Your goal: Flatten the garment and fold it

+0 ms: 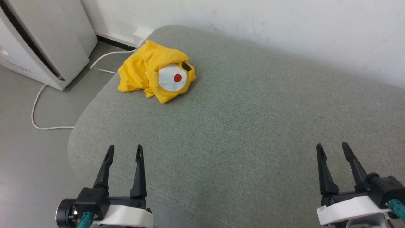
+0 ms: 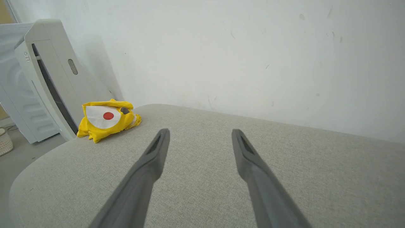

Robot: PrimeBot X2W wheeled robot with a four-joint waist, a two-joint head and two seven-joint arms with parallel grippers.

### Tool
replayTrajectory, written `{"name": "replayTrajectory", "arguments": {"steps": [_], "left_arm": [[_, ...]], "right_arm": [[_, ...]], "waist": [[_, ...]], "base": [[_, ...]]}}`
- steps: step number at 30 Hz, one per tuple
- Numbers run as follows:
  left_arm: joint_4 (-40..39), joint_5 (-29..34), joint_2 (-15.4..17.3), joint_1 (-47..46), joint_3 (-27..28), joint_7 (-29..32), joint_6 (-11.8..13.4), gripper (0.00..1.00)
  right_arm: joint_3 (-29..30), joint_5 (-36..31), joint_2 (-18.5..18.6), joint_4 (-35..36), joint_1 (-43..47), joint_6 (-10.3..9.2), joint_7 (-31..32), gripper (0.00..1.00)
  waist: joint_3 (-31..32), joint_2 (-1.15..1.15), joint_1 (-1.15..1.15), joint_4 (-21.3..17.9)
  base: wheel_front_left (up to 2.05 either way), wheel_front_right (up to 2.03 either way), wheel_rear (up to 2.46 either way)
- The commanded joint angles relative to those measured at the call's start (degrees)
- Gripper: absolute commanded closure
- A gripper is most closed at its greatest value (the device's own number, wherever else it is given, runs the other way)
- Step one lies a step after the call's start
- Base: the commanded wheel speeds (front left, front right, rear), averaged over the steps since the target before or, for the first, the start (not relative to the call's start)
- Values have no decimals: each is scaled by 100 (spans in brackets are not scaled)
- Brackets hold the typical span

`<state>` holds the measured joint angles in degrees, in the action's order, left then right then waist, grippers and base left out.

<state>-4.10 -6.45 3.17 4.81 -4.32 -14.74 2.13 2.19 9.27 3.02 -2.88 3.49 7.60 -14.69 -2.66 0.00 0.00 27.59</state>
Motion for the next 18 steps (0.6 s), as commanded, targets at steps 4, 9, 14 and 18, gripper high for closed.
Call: {"name": "replayTrajectory", "arguments": {"steps": [4, 9, 14, 18], "left_arm": [[64, -112, -19, -263, 128, -26, -28, 0], [154, -346, 250, -1023, 335, 236, -240, 0], [71, -717, 508, -2047, 576, 1125, -348, 0], [268, -1002, 759, -2895, 824, 1693, -371, 0]], "right_arm": [[86, 29, -14, 33, 90, -11, -30, 0], [185, 30, -14, 66, 116, -11, -30, 0], [188, 17, -14, 97, 49, -11, -30, 0], [184, -48, -14, 125, -70, -11, -30, 0]], "waist": [[-25, 0, 0, -19], [-84, 0, 0, -6], [-247, 0, 0, -111], [-446, 0, 0, -304]], "base": [[0, 0, 0], [0, 0, 0], [0, 0, 0], [0, 0, 0]]}}
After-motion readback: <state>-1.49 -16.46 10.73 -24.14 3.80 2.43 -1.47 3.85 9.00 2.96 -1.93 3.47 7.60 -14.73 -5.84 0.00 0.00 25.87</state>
